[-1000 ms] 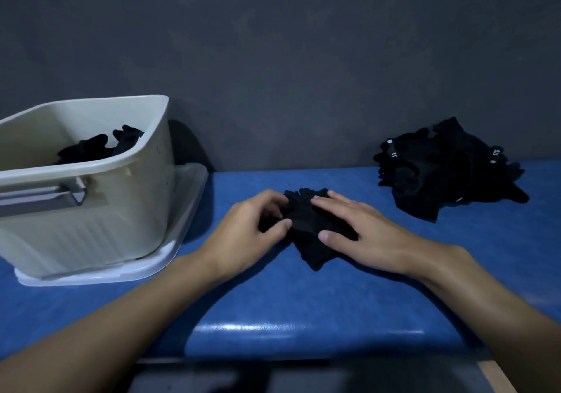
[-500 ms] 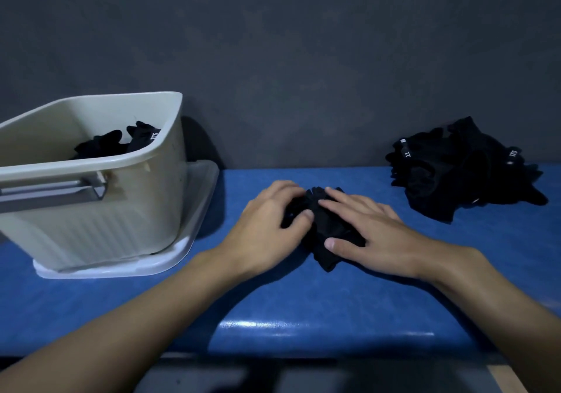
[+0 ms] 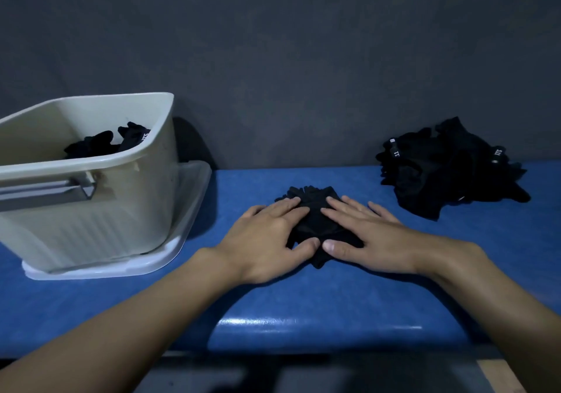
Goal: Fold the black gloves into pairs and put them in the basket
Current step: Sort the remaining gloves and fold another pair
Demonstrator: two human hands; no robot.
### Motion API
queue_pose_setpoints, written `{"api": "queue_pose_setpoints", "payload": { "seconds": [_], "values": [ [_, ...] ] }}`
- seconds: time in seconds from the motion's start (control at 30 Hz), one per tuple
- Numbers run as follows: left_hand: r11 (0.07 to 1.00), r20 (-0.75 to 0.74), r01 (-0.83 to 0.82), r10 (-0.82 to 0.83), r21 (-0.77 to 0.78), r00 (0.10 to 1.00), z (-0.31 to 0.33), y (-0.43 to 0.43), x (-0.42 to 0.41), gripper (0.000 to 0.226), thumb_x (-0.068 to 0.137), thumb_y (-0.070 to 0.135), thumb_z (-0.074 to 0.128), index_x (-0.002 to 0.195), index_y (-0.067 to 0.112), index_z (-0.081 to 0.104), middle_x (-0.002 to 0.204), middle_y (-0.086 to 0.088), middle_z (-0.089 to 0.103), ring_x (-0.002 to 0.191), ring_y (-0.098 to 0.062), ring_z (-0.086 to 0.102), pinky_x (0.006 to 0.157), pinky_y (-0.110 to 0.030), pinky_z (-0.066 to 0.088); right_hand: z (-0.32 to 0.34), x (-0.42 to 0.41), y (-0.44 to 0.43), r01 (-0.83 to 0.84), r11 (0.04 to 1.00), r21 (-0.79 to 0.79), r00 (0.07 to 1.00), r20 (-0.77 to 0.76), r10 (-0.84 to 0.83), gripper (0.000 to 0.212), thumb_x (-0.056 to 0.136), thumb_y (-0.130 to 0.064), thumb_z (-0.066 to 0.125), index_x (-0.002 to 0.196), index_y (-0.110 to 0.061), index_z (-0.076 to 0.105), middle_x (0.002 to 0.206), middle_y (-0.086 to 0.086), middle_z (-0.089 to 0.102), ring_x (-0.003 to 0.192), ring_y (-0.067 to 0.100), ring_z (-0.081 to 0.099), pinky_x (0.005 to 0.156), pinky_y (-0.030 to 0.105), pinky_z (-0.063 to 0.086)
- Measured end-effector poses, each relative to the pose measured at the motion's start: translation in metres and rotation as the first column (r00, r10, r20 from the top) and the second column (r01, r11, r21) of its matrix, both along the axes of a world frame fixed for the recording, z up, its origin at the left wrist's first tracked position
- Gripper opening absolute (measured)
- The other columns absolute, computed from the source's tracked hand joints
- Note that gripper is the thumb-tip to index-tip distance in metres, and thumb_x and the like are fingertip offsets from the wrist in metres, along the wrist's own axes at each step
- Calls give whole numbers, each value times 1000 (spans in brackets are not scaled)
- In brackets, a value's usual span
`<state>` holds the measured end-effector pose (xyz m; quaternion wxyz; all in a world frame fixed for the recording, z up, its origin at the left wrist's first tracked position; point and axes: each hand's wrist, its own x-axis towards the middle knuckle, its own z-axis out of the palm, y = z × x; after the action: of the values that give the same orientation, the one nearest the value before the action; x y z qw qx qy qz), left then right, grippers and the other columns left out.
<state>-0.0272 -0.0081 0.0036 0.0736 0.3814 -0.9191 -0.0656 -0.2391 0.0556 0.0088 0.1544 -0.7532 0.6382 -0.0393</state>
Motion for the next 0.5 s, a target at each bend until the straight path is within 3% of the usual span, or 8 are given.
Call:
{"api": "queue_pose_setpoints", "payload": {
  "seconds": [0.1, 0.17, 0.2, 0.27, 0.33, 0.5],
  "values": [
    [999, -108, 18, -22, -45, 994, 15, 2, -9, 75, 84, 71, 21, 150, 36, 32, 161, 8, 25, 147, -11, 23, 115, -39, 23, 8, -5, 9, 62, 980, -188, 974, 228, -18, 96, 71, -81, 25, 153, -31, 27, 161, -15, 16, 147, -1, 11, 121, 27, 12],
    [996, -184, 24, -40, -85, 982, 27, 3, -22, 78, 80, 69, 16, 146, 34, 39, 156, 8, 34, 144, -11, 27, 113, -39, 25, 15, -17, 17, 186, 910, -370, 939, 341, -53, 85, 76, -74, 33, 143, -24, 47, 148, -12, 43, 136, 0, 35, 115, 22, 26],
    [994, -212, 32, -53, -104, 976, 33, 4, -30, 76, 82, 67, 18, 144, 32, 43, 153, 8, 38, 142, -10, 30, 112, -39, 27, 19, -24, 21, 243, 863, -442, 932, 353, -81, 79, 78, -71, 35, 137, -22, 54, 138, -14, 50, 131, 1, 40, 113, 26, 30],
    [990, -231, 68, -95, -122, 968, 41, 5, -49, 63, 90, 59, 28, 141, 28, 48, 147, 10, 44, 139, -10, 35, 113, -39, 29, 23, -42, 29, 316, 774, -548, 937, 307, -165, 66, 84, -65, 36, 127, -23, 62, 129, -17, 52, 128, 3, 40, 109, 32, 30],
    [987, -224, 111, -135, -118, 965, 45, 1, -66, 50, 97, 50, 39, 141, 27, 48, 146, 11, 47, 136, -10, 39, 112, -38, 30, 21, -56, 33, 362, 727, -583, 932, 242, -270, 48, 92, -56, 43, 123, -26, 64, 137, -13, 49, 133, 5, 32, 107, 32, 23],
    [977, -188, 208, -212, -42, 959, 50, -14, -121, 50, 98, 40, 52, 144, 25, 43, 149, 7, 45, 134, -16, 44, 111, -45, 36, 17, -89, 41, 487, 710, -509, 868, 196, -455, 39, 98, -44, 43, 131, -28, 58, 155, 1, 32, 145, 15, 14, 115, 40, 13]
  ]
}}
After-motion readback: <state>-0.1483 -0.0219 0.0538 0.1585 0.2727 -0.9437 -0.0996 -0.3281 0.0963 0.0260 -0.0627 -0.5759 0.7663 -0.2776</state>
